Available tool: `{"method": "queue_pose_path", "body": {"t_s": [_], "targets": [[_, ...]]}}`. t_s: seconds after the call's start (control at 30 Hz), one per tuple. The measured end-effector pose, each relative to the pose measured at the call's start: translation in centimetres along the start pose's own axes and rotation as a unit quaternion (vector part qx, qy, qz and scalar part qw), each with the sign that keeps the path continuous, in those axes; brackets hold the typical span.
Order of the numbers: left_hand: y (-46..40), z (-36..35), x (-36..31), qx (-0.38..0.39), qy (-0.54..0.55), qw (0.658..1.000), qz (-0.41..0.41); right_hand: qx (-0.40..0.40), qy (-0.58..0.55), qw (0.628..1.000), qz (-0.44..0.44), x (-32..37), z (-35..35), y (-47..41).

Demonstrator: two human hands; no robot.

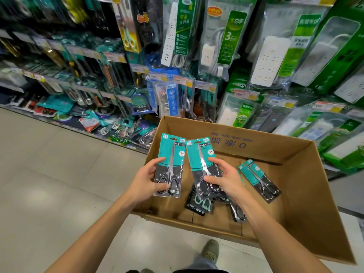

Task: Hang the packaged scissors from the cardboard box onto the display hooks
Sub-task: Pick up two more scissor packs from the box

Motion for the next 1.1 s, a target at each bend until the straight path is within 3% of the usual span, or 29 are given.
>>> {"method": "queue_pose_path", "body": {"t_s": [0.33,0.8,1.1], "targets": [[2.6,7.4,-0.7,-0.044,0.043,0.996,-0.064,0.021,0.056,0.995,0.077,4.1,-5.9,-0.4],[10.9,22.6,-1.3,-0.107,0.091,0.981,-0.131,0.083,0.080,0.977,0.177,10.1,-22.9,-0.7],[11.8,29.2,-1.4,-0.164,0.106,0.967,-0.166,0.120,0.093,0.966,0.210,13.4,-30.7,-2.6]]}}
Point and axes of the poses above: each hand's wrist, its own y-axis away from the middle knuckle, its own z-axis out of the back of the hand, x = y × z, the point moved 2 cm from there along -y, towards the middle knuckle, and after that the axes turned 10 degrees about y, right-handed, at the moved point
